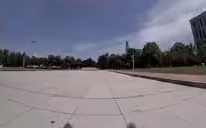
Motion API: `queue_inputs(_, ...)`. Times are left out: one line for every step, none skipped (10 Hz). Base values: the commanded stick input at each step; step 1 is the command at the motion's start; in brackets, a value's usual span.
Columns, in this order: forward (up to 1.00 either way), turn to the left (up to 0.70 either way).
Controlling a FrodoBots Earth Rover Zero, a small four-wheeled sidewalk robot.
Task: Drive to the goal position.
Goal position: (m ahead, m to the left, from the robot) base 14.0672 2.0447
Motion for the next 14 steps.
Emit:
queue_inputs(0.45, 0.30)
queue_inputs(0.45, 0.30)
queue_inputs(0.45, 0.30)
queue_inputs(0.45, 0.30)
queue_inputs(0.45, 0.30)
queue_inputs(0.45, 0.30)
queue_inputs(0.45, 0.30)
queue_inputs(0.45, 0.29)
queue_inputs(0.45, 0.26)
queue_inputs(0.45, 0.21)
queue_inputs(0.45, 0.17)
queue_inputs(0.45, 0.16)
queue_inputs(0.45, 0.16)
queue_inputs(0.45, 0.16)
